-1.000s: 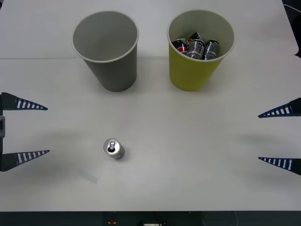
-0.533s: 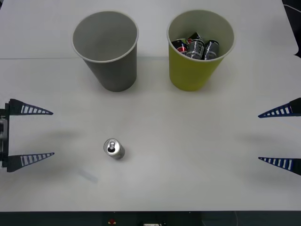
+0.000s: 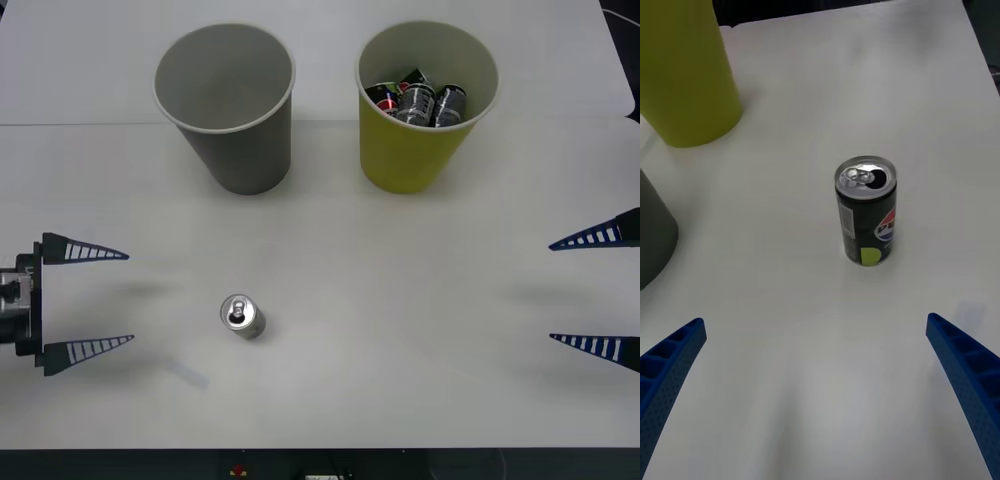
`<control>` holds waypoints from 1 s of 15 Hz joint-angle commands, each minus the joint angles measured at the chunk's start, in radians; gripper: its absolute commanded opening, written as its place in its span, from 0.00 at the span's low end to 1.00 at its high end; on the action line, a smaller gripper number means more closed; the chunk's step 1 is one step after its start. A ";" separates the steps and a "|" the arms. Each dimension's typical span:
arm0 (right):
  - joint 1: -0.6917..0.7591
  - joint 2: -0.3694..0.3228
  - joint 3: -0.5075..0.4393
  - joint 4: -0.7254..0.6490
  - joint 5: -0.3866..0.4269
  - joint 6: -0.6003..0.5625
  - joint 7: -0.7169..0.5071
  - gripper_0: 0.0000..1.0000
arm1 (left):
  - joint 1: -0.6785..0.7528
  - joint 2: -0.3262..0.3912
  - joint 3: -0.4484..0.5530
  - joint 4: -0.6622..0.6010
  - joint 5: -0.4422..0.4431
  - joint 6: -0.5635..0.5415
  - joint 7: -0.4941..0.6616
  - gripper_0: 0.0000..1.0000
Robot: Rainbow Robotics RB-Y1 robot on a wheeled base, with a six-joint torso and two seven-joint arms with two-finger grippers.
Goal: Put the can into the green bin and the plastic bottle into the gray bin
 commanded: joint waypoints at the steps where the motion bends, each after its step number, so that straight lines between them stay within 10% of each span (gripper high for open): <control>1: 0.000 0.000 0.000 0.000 0.000 0.000 0.000 1.00 | -0.052 0.000 -0.105 0.071 0.097 0.001 -0.093 1.00; 15: 0.000 0.000 0.000 0.000 0.000 0.000 0.000 1.00 | -0.336 -0.138 -0.622 0.415 0.534 0.001 -0.436 1.00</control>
